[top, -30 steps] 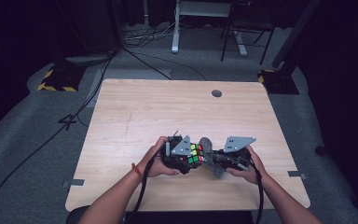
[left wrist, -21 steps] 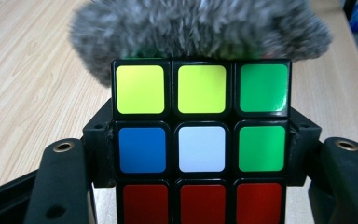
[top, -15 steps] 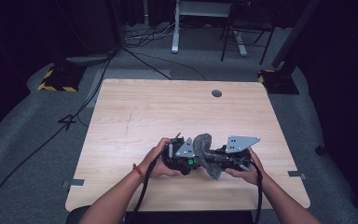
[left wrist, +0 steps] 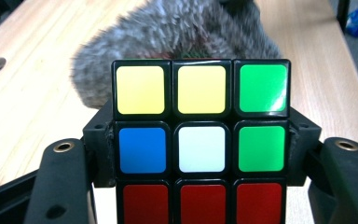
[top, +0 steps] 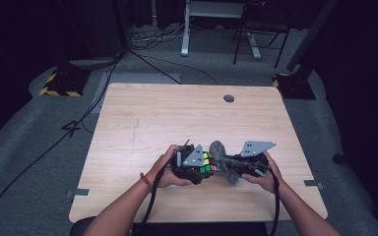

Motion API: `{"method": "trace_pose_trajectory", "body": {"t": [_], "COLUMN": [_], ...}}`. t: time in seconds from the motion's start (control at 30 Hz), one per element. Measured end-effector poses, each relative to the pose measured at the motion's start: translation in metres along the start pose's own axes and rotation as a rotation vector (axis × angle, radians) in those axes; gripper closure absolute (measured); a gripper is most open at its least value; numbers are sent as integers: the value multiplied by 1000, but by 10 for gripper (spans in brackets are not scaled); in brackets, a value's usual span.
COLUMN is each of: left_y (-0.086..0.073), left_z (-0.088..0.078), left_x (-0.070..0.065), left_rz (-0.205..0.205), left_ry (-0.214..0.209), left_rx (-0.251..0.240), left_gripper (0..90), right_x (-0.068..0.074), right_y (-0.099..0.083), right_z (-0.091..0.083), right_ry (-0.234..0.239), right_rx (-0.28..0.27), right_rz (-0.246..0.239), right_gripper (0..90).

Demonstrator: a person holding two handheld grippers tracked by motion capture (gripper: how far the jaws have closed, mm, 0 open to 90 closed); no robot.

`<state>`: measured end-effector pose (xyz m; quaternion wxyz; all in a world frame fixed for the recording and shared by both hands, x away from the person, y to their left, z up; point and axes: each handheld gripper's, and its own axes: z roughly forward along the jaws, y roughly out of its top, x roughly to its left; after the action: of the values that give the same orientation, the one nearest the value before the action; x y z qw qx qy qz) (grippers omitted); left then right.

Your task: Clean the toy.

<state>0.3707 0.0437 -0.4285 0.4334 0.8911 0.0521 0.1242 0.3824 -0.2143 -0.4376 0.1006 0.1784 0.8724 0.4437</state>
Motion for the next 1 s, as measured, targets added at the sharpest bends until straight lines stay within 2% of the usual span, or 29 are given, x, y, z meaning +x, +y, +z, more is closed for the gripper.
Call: {"method": "trace_pose_trajectory", "body": {"t": [0.07,0.13,0.23,0.3,0.37,0.5,0.6,0.67,0.83,0.87,1.0], "left_y": [0,-1,-2,-3,-4,-5,-5,-5,-7,-7,-5], "left_z": [-2,-2,-4,-5,-6,-4,-3,-1,6,8,11], "left_x": [2,2,2,4,5,5,5,4,3,2,-1], "left_rz": [-6,-7,-13,-32,-32,-40,-35,-13,-6,-12,1], "left_ry": [-2,-4,-14,-35,-35,-35,-31,-17,16,-1,-1], "left_rx": [-13,-21,-33,-51,-55,-57,-43,-11,46,43,49], "left_gripper": [335,335,334,333,332,328,329,330,333,333,333], "right_x": [0,1,10,10,7,8,11,12,16,18,24], "right_y": [-3,-4,0,0,-1,3,7,10,17,18,26], "right_z": [3,4,4,4,2,-3,-7,-9,-14,-14,-11], "right_ry": [-2,32,16,44,73,82,68,56,59,61,-6], "right_rx": [13,-24,-39,-66,-98,-143,-151,-146,-176,-178,-138], "right_rz": [1,2,-36,-20,10,10,-9,-26,-42,-48,-108], "right_gripper": [778,778,779,779,780,780,780,780,779,779,774]}}
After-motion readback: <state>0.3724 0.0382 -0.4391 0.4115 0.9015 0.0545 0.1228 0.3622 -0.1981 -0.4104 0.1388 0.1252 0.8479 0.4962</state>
